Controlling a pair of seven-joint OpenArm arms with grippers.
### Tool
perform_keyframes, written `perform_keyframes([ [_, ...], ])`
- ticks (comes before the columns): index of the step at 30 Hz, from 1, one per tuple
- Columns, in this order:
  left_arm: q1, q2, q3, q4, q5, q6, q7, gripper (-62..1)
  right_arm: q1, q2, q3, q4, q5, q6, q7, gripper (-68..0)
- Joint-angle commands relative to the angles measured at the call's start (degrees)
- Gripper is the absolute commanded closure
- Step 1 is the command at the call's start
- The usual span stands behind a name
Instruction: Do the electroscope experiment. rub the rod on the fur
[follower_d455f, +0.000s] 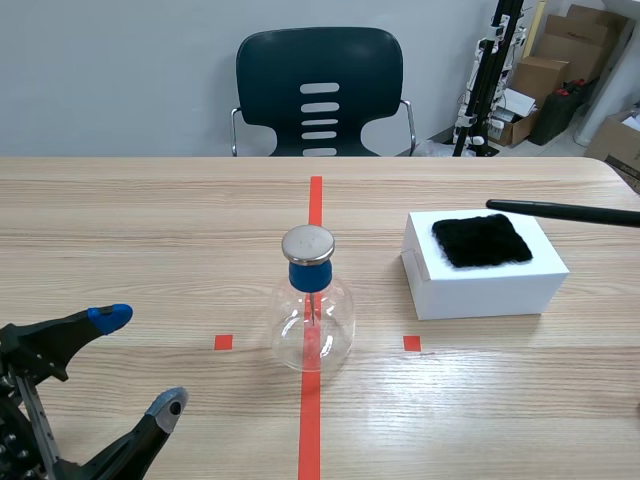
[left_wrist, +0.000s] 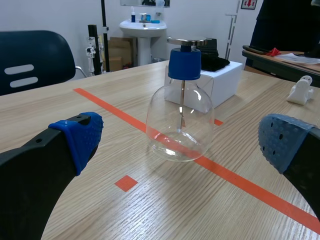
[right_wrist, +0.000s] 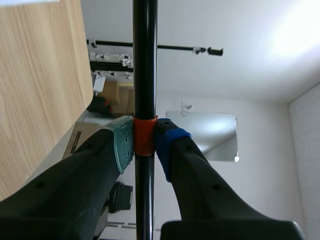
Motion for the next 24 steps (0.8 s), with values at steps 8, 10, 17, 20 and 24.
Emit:
perform_keyframes([
  [8, -0.2, -0.5, -0.4, 1.1, -0.6, -0.3, -1.0, -62.3, -4.2, -17.2, 6.3, 10.4, -9.6, -3.5, 8.9, -0.4],
  [10, -0.2, -0.5, -0.4, 1.1, -0.6, -0.3, -1.0, -62.3, -4.9, -21.2, 6.8, 11.5, -11.1, -3.5, 11.9, -0.4],
  [17, -0.2, -0.5, -0.4, 1.1, -0.6, -0.3, -1.0, -62.3, -6.3, -31.3, 8.0, 12.4, -12.0, -3.5, 19.7, -0.4],
  [20, -0.2, -0.5, -0.4, 1.1, -0.6, -0.3, -1.0, -62.3, -7.2, -33.9, 8.2, 12.4, -11.9, -3.5, 22.4, -0.4],
  [24, -0.2, -0.5, -0.4, 1.1, -0.6, -0.3, -1.0, -62.3, -8.9, -35.9, 8.2, 12.4, -12.1, -3.5, 23.8, -0.4],
])
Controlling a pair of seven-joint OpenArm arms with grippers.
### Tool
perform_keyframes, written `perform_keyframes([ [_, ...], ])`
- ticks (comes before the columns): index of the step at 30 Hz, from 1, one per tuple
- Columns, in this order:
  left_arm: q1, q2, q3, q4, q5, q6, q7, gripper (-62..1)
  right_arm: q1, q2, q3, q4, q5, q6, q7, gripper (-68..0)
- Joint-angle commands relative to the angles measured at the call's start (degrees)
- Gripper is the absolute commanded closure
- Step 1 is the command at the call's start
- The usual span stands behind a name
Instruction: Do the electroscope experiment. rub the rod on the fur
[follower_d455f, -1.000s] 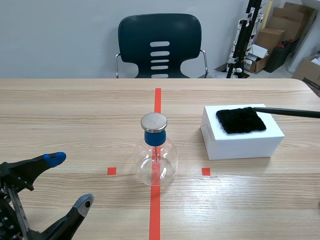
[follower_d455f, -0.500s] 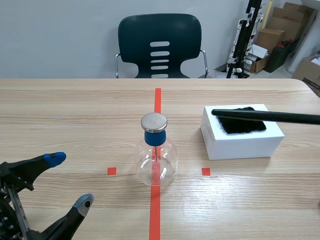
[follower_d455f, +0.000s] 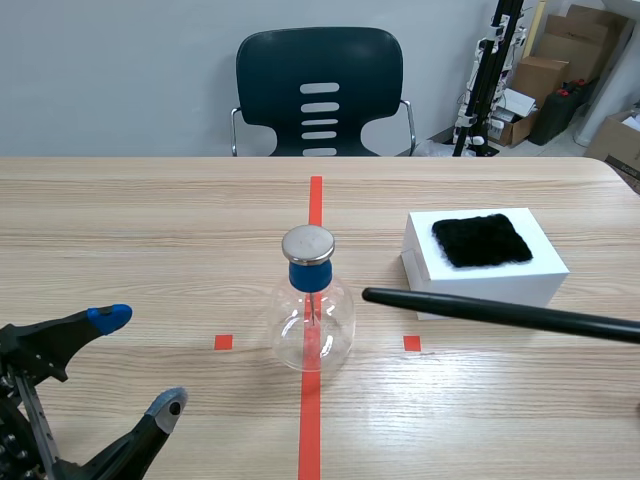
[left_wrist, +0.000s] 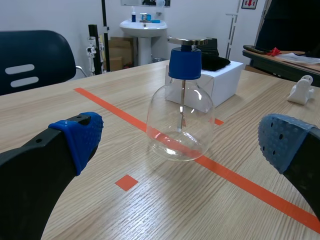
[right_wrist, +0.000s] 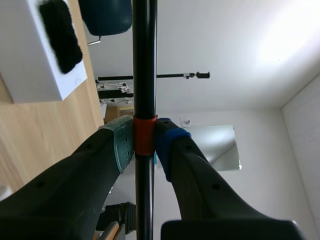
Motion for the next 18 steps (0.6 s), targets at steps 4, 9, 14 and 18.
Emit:
perform_keyframes([
  [4, -0.2, -0.5, -0.3, 1.1, -0.6, -0.3, -1.0, -62.3, -3.0, 0.1, 0.8, 0.5, 0.9, -3.5, 1.5, -0.4],
  [9, -0.2, -0.5, -0.3, 1.1, -0.6, -0.3, -1.0, -62.3, -5.1, 0.2, 0.8, 0.5, 1.2, -3.5, 2.0, -0.4],
  [14, -0.2, -0.5, -0.3, 1.1, -0.6, -0.3, -1.0, -62.3, -5.0, 0.2, 0.8, 0.5, 1.4, -3.5, 1.8, -0.4],
  [18, -0.2, -0.5, -0.3, 1.1, -0.6, -0.3, -1.0, -62.3, -5.0, 0.2, 0.8, 0.5, 1.5, -3.5, 1.8, -0.4],
])
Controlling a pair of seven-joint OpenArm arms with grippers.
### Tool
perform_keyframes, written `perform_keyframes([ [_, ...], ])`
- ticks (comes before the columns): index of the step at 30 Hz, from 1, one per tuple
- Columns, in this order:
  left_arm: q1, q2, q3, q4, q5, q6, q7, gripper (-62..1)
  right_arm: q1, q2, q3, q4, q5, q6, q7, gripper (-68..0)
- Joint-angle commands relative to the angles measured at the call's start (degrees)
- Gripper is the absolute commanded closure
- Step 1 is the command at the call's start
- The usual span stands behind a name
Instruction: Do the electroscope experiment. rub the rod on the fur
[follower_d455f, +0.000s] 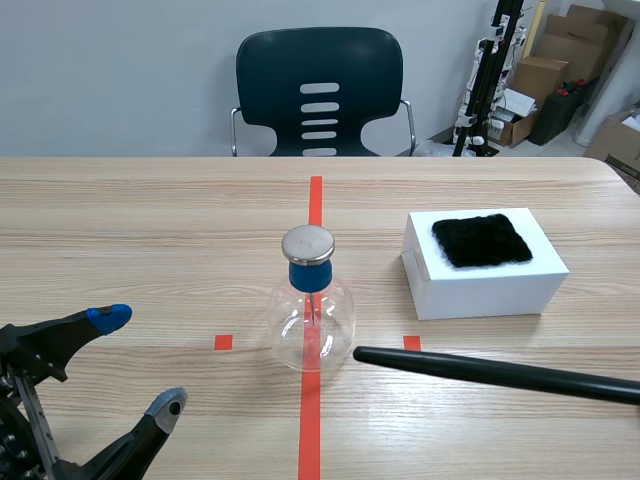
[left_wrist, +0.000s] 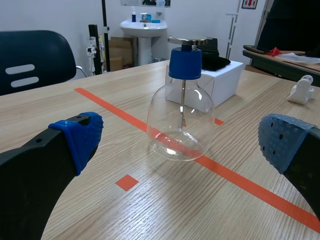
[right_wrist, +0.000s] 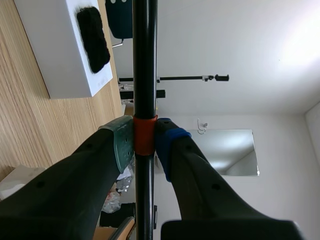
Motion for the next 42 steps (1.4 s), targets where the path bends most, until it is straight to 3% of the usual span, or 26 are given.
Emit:
perform_keyframes([
  [1, -0.2, -0.5, -0.3, 1.1, -0.6, -0.3, -1.0, -62.3, 0.0, 0.6, 0.8, 0.5, 1.2, -3.5, -0.1, -0.4],
  [42, -0.2, -0.5, -0.3, 1.1, -0.6, -0.3, -1.0, -62.3, 0.1, 0.6, 0.8, 0.5, 1.2, -3.5, -1.3, -0.4],
])
